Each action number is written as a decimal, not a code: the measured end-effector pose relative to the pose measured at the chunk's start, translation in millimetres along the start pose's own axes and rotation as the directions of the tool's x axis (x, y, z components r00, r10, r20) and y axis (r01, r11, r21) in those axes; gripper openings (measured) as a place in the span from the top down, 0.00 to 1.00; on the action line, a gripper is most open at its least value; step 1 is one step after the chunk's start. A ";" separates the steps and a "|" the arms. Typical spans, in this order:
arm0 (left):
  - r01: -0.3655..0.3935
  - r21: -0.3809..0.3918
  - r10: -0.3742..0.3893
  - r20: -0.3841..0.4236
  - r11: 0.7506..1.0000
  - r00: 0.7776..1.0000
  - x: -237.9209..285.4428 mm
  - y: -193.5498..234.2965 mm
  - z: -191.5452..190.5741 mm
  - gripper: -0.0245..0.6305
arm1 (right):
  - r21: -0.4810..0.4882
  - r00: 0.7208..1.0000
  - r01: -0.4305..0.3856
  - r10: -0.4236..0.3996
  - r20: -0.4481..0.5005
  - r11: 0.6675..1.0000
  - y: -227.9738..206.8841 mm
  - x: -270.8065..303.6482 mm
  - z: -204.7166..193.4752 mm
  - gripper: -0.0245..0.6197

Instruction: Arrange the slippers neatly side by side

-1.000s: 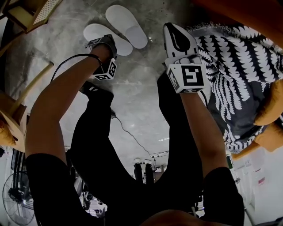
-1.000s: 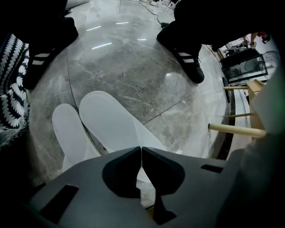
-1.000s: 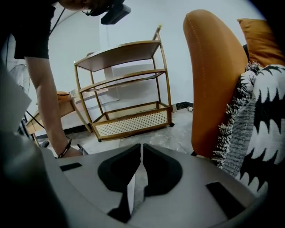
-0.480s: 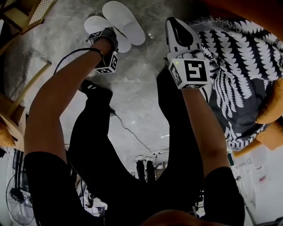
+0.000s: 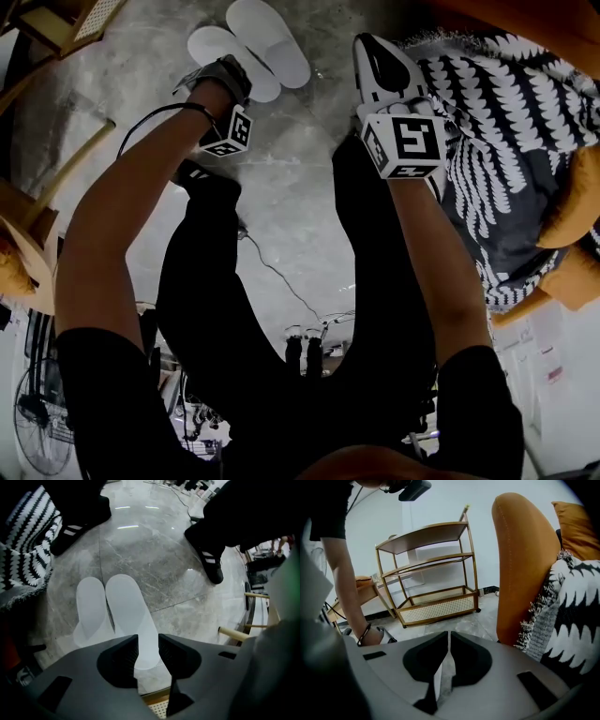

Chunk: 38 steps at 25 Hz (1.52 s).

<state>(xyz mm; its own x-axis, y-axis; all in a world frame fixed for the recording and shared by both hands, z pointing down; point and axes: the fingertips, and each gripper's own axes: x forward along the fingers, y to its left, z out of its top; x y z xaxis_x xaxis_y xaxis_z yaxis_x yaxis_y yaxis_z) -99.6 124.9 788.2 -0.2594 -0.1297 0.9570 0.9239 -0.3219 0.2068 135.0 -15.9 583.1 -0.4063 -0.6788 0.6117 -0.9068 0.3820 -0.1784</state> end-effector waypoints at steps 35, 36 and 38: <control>0.507 -0.504 0.567 -0.823 -0.700 -0.035 -888.9 -253.8 -287.9 0.94 | -0.301 0.788 -0.290 0.405 0.464 0.909 187.9 -411.7 582.7 0.91; 0.536 -0.463 0.513 -0.856 -0.706 -0.062 -903.6 -264.2 -287.6 0.94 | -0.301 0.766 -0.318 0.430 0.477 0.899 184.3 -421.5 591.8 0.91; 0.600 -0.382 0.411 -0.907 -0.703 -0.096 -922.6 -281.3 -282.1 0.94 | -0.305 0.724 -0.379 0.485 0.491 0.874 178.6 -435.5 603.5 0.91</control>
<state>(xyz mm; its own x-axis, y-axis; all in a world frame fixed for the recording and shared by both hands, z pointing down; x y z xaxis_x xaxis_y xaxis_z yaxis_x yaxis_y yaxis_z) -199.5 70.5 -210.3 0.1496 -0.9701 -0.1912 -0.9126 -0.2099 0.3507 82.1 -30.6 -180.3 -0.7892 -0.6137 -0.0224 -0.6039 0.7822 -0.1531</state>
